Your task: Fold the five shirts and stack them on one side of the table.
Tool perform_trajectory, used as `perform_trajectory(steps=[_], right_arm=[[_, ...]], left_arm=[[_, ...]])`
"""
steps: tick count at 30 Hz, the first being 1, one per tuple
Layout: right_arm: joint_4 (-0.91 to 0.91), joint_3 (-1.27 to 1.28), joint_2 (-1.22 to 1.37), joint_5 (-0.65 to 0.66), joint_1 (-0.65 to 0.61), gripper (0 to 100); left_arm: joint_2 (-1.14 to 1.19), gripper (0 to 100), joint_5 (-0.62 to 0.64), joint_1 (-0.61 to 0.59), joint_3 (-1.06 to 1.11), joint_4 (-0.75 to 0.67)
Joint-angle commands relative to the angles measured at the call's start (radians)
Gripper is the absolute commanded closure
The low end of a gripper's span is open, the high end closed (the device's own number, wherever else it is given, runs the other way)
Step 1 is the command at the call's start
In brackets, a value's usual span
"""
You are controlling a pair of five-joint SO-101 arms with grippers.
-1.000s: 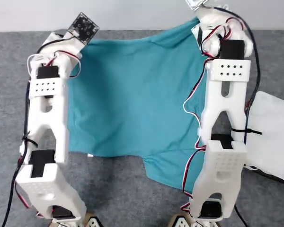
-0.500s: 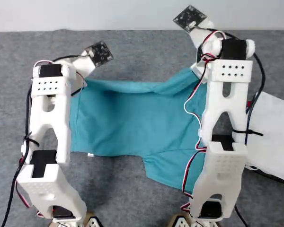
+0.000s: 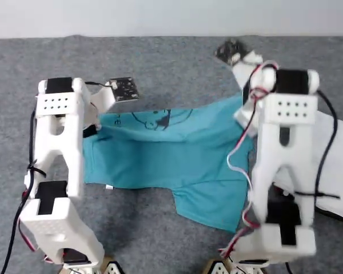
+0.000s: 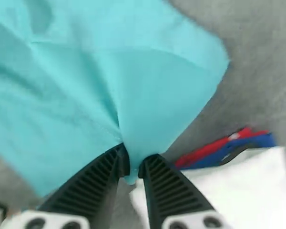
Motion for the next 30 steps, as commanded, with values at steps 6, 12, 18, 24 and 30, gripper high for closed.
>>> perform_trajectory(steps=[6, 12, 18, 24, 30], right_arm=[[0.039, 0.44, -0.277, -0.006, 0.007, 98.9], [0.039, 0.694, -0.39, -0.006, -0.038, 98.9], [0.036, 0.858, -0.475, -0.006, -0.09, 98.9], [0.038, 0.895, -0.518, 0.0, -0.093, 98.9], [0.038, 0.896, -0.521, 0.002, -0.203, 98.9]], left_arm=[[-0.017, 99, -0.026, -0.043, 0.002, 0.025], [-0.02, 99, -0.049, -0.046, 0.099, 0.026], [-0.029, 99, -0.072, -0.048, 0.147, 0.064], [-0.029, 99, -0.072, -0.048, 0.15, 0.083], [-0.028, 99, -0.072, -0.048, 0.15, 0.083]])
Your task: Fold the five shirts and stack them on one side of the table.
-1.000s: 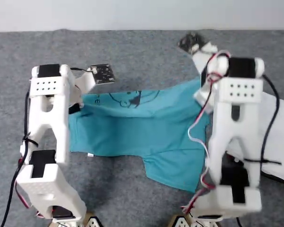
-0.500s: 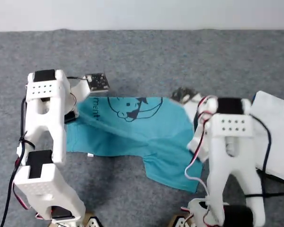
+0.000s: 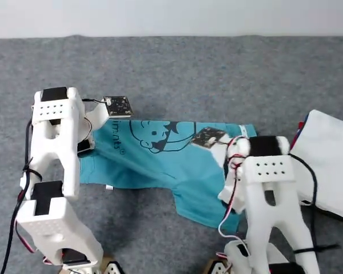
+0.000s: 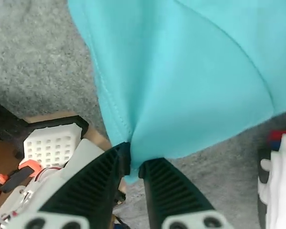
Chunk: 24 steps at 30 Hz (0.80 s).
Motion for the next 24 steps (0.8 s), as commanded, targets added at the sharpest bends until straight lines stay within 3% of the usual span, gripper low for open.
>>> perform_trajectory(steps=[1, 9, 16, 24], right_arm=[[0.033, -0.002, -0.03, 0.003, -0.074, 98.9], [-0.067, 0.086, -0.03, 0.003, -0.044, 97.2], [-0.059, 0.084, -0.041, 0.003, 0.114, 78.8], [0.018, 0.006, -0.041, 0.074, 0.249, 78.5]], left_arm=[[-0.023, 99, -0.011, -0.003, 0.001, 0.018], [-0.018, 93, -0.006, -0.005, 0.002, 0.017], [-0.029, 90, 0.021, -0.006, -0.028, 0.083], [-0.147, 88, 0.021, -0.051, -0.065, 0.118]])
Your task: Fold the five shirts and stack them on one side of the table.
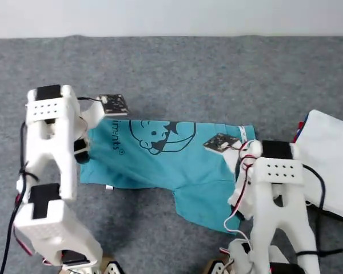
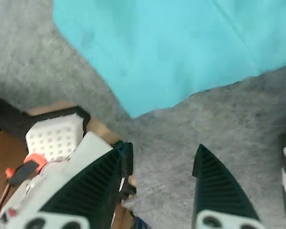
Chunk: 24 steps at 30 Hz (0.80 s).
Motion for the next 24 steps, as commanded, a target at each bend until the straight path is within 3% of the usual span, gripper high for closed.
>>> perform_trajectory(steps=[1, 8, 12, 17, 24], right_arm=[[0.028, -0.098, -0.041, 0.018, 0.084, 78.5], [0.019, -0.161, -0.031, 0.02, 0.14, 78.6], [0.019, -0.161, -0.03, 0.015, 0.143, 78.6], [0.019, -0.167, -0.035, 0.015, 0.145, 79.2], [0.035, -0.288, -0.039, 0.011, 0.171, 99.5]], left_arm=[[-0.123, 88, 0.011, -0.028, -0.035, 0.035], [-0.365, 88, 0.061, -0.029, -0.042, 0.034], [-0.526, 88, 0.195, 0.061, -0.07, 0.023], [-0.578, 89, 0.443, 0.147, 0.012, -0.117], [-0.534, 98, 0.66, 0.339, 0.199, -0.216]])
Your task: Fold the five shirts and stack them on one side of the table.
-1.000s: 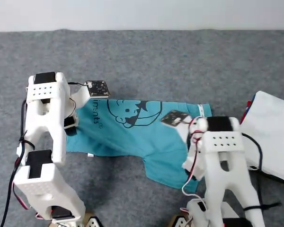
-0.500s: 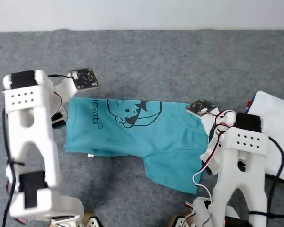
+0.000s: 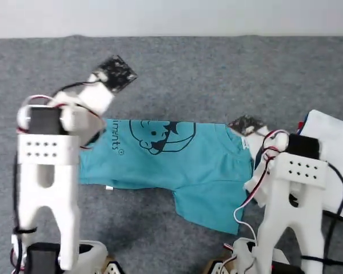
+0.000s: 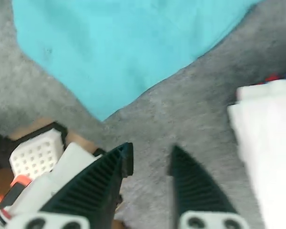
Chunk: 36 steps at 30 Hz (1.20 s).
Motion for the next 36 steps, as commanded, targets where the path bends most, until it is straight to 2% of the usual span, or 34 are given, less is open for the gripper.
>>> perform_trajectory(steps=[1, 4, 8, 14, 17, 20, 25, 32, 36], right_arm=[[0.041, -0.133, -0.038, -0.009, 0.059, 98.7], [0.045, -0.261, -0.039, -0.06, 0.191, 99.0], [0.044, -0.459, -0.039, -0.087, 0.372, 99.0], [0.044, -0.695, -0.039, -0.087, 0.593, 99.0], [0.044, -0.736, -0.039, -0.089, 0.68, 99.0], [0.045, -0.738, -0.041, -0.089, 0.736, 99.0], [0.045, -0.736, -0.079, -0.081, 0.805, 99.0], [0.045, -0.733, -0.125, -0.054, 0.837, 99.0], [0.045, -0.733, -0.127, -0.054, 0.837, 99.0]], left_arm=[[0.011, 98, 0.097, 0.147, 0.05, -0.046], [0.035, 98, 0.166, 0.282, 0.062, -0.066], [0.106, 98, 0.253, 0.39, 0.061, -0.132], [0.222, 97, 0.259, 0.569, 0.058, -0.123], [0.253, 92, 0.259, 0.664, 0.058, -0.117], [0.279, 85, 0.261, 0.744, 0.058, -0.12], [0.351, 81, 0.259, 0.862, 0.058, -0.118], [0.48, 80, 0.262, 0.953, 0.013, -0.12], [0.566, 80, 0.261, 0.954, -0.038, -0.144]])
